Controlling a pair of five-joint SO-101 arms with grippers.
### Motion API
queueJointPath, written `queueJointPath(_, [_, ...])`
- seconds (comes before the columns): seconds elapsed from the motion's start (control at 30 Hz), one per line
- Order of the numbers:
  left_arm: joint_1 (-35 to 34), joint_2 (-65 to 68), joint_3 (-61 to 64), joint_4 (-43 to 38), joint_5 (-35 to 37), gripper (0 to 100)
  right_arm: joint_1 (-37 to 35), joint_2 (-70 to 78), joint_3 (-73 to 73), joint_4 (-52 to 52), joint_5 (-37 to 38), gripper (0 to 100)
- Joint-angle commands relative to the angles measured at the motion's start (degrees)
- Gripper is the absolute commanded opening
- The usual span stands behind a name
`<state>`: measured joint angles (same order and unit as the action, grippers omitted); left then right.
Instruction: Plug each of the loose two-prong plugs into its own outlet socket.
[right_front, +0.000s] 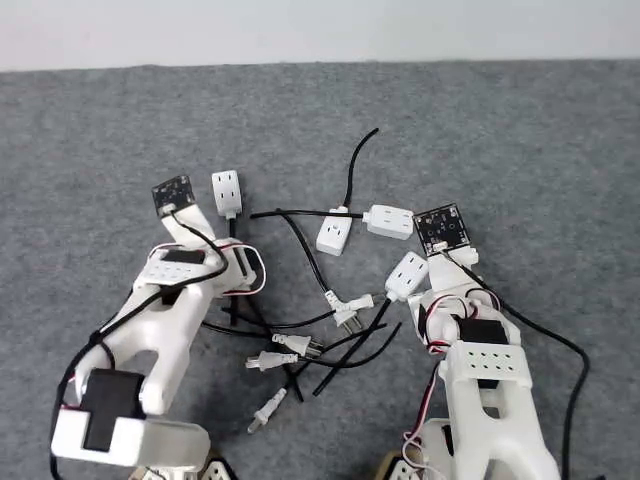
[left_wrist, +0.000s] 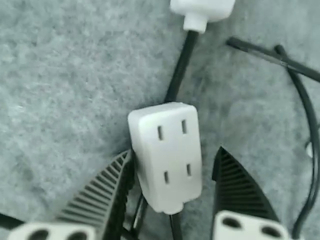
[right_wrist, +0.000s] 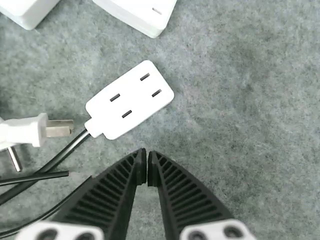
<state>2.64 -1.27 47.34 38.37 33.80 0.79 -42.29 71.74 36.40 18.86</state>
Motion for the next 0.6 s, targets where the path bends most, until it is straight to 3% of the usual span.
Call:
queueJointPath(0.0, [2.37, 0.18, -3.21, 0.7, 0.09, 15, -0.4, 0.04, -0.44, -0.66, 0.62, 0.9])
queueJointPath(0.1, [5.8, -0.35, -3.21, -0.18, -4.66, 0, -0.4, 0.04, -0.44, -0.75, 0.62, 0.9])
queueJointPath(0.33, [14.51, -2.9, -2.77, -0.44, -5.89, 1, -0.13, 0.04, -0.44, -0.92, 0.62, 0.9])
queueJointPath(0.57, [13.63, -3.96, -1.8, -0.35, -5.8, 1, -0.04, 0.04, -0.44, -0.92, 0.62, 0.9])
